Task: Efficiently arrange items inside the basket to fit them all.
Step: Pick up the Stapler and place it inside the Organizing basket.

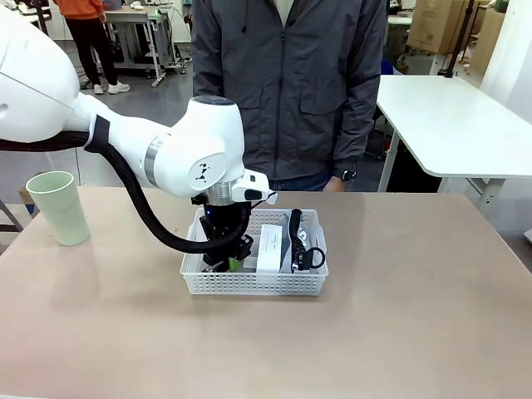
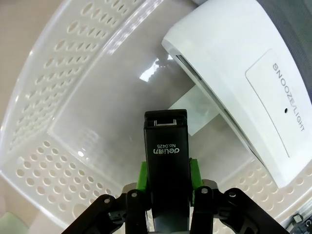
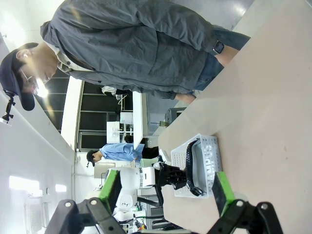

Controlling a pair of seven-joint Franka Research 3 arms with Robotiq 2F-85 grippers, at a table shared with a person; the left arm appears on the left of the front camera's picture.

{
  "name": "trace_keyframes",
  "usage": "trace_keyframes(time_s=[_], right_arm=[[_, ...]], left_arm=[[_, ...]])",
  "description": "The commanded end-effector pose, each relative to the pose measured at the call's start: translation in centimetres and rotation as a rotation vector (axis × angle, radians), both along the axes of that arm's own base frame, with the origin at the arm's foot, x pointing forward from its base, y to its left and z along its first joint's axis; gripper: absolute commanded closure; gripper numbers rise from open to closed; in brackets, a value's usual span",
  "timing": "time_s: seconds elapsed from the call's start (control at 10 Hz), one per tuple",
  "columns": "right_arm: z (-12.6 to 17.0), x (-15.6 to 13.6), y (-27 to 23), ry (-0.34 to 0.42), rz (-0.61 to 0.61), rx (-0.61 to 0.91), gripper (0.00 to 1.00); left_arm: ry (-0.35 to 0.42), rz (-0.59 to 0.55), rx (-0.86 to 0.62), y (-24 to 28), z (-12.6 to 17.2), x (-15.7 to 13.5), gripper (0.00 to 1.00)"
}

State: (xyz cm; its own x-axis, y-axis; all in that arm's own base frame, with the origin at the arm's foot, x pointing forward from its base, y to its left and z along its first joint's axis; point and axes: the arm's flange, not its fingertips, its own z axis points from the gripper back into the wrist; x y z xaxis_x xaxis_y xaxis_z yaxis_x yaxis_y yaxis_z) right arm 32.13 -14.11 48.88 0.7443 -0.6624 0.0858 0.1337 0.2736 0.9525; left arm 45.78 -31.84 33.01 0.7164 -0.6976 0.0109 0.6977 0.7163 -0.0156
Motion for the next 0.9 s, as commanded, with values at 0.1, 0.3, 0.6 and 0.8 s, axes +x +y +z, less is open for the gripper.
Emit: trace_keyframes(time_s=[0.1, 0.3, 0.6, 0.8], right_arm=[[0.44, 0.14, 0.07, -0.006, -0.011, 0.033, 0.00], [0.44, 0.14, 0.07, -0.006, -0.011, 0.033, 0.00], [0.44, 0.14, 0.07, -0.006, -0.011, 0.033, 0.00], [0.44, 0.14, 0.07, -0.006, -0.011, 0.033, 0.00]], left_arm=[[-0.022, 0.010, 0.008, -0.34, 0.36, 0.04, 0.63], [-0.023, -0.007, 0.018, -0.46, 0.19, 0.00, 0.63], [-0.031, -0.011, 0.020, -0.48, 0.21, -0.01, 0.00], [-0.039, -0.013, 0.015, -0.48, 0.26, -0.05, 0.00]])
